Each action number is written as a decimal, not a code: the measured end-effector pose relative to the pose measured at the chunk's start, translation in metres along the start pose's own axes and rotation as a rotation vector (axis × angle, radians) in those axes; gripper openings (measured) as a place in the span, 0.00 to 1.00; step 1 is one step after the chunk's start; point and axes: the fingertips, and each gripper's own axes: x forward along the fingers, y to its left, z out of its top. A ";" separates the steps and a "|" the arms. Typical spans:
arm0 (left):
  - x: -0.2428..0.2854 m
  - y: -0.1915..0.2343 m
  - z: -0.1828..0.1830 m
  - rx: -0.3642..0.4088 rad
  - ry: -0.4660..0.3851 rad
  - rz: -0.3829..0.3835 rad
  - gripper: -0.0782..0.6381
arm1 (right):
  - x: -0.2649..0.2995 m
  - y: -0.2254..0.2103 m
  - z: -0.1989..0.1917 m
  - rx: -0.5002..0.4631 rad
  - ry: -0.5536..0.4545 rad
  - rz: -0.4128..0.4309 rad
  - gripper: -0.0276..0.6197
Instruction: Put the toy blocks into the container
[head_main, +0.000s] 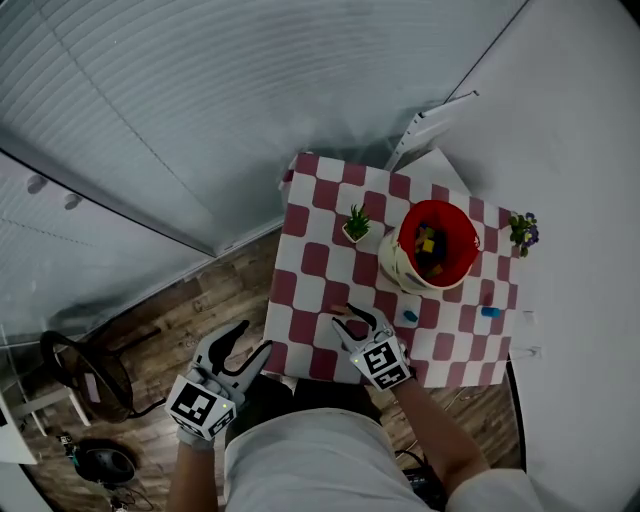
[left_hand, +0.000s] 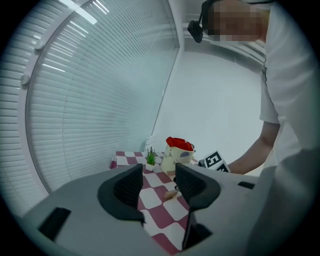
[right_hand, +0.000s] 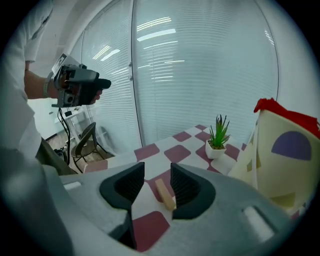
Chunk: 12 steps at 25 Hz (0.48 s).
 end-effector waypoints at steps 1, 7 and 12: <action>0.000 0.000 -0.002 -0.009 0.004 0.017 0.37 | 0.003 -0.003 -0.006 -0.006 0.012 0.006 0.30; 0.001 0.000 -0.018 -0.060 0.033 0.098 0.37 | 0.019 -0.013 -0.037 -0.015 0.077 0.056 0.30; 0.001 -0.003 -0.028 -0.088 0.043 0.147 0.37 | 0.030 -0.014 -0.053 -0.059 0.106 0.101 0.30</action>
